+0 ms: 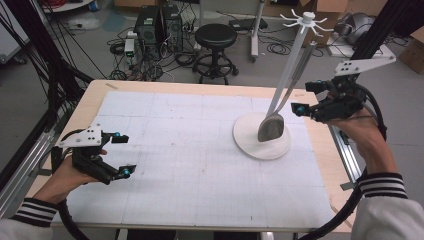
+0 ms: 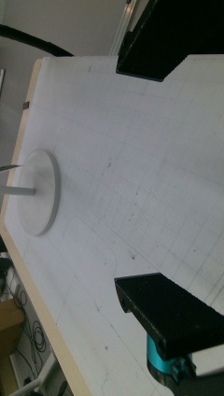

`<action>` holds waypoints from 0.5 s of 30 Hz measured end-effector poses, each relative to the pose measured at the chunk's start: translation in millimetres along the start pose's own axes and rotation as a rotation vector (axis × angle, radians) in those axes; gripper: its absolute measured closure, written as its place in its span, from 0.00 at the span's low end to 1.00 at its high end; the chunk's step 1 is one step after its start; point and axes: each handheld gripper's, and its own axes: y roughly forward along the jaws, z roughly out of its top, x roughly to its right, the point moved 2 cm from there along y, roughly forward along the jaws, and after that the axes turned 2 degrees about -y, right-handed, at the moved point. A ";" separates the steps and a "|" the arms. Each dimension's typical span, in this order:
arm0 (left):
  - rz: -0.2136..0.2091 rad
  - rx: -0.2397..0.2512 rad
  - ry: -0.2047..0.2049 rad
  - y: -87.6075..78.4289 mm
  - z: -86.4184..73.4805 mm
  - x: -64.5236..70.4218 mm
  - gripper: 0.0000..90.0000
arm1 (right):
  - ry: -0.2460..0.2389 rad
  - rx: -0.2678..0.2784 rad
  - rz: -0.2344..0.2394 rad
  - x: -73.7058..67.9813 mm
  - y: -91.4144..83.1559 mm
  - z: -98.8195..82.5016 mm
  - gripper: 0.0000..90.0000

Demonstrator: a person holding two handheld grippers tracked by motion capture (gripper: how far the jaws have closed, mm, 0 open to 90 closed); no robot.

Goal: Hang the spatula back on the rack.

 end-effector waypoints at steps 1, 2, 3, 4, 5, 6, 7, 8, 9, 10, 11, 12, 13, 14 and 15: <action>-0.002 0.002 0.003 0.0 0.1 0.4 0.02 | -0.007 -0.002 0.009 -3.0 1.4 -3.2 0.00; -0.001 0.002 0.004 -0.1 0.1 0.7 0.02 | -0.017 0.002 0.022 -6.3 3.1 -6.4 0.00; -0.001 0.002 0.006 -0.3 0.1 0.7 0.02 | -0.027 0.005 0.035 -9.2 4.8 -9.6 0.00; -0.002 0.005 0.005 -0.3 0.2 0.7 0.02 | -0.028 0.004 0.035 -12.2 6.1 -12.9 0.00; 0.000 0.009 0.002 -0.5 0.2 1.0 0.02 | -0.028 0.013 0.033 -15.0 7.6 -15.9 0.00; 0.001 0.008 0.007 -1.1 0.1 0.9 0.02 | -0.035 0.021 0.046 -17.8 9.1 -19.2 0.00; 0.001 0.013 0.003 -1.4 0.1 1.5 0.02 | -0.040 0.026 0.051 -20.8 10.6 -22.4 0.00; 0.000 0.015 0.007 -2.0 0.1 1.7 0.02 | -0.046 0.031 0.055 -24.1 12.3 -25.4 0.00; 0.002 0.015 0.009 -2.7 0.0 2.0 0.02 | -0.052 0.037 0.061 -27.4 13.8 -28.5 0.00; 0.003 0.016 0.009 -2.9 0.0 2.4 0.02 | -0.058 0.044 0.075 -30.2 15.5 -31.9 0.00; 0.002 0.015 0.010 -3.0 -0.1 2.8 0.02 | -0.062 0.045 0.075 -32.9 17.3 -35.1 0.00; 0.002 0.014 0.013 -3.1 -0.2 3.2 0.02 | -0.065 0.045 0.078 -35.4 19.1 -38.6 0.00; 0.004 0.016 0.009 -2.9 -0.4 4.1 0.02 | -0.067 0.048 0.081 -37.6 20.6 -42.0 0.00; 0.004 0.016 0.012 -2.8 -0.7 4.8 0.02 | -0.067 0.054 0.081 -39.3 22.0 -45.3 0.00; 0.007 0.017 0.014 -2.9 -1.1 5.4 0.02 | -0.068 0.063 0.085 -40.9 23.2 -48.7 0.00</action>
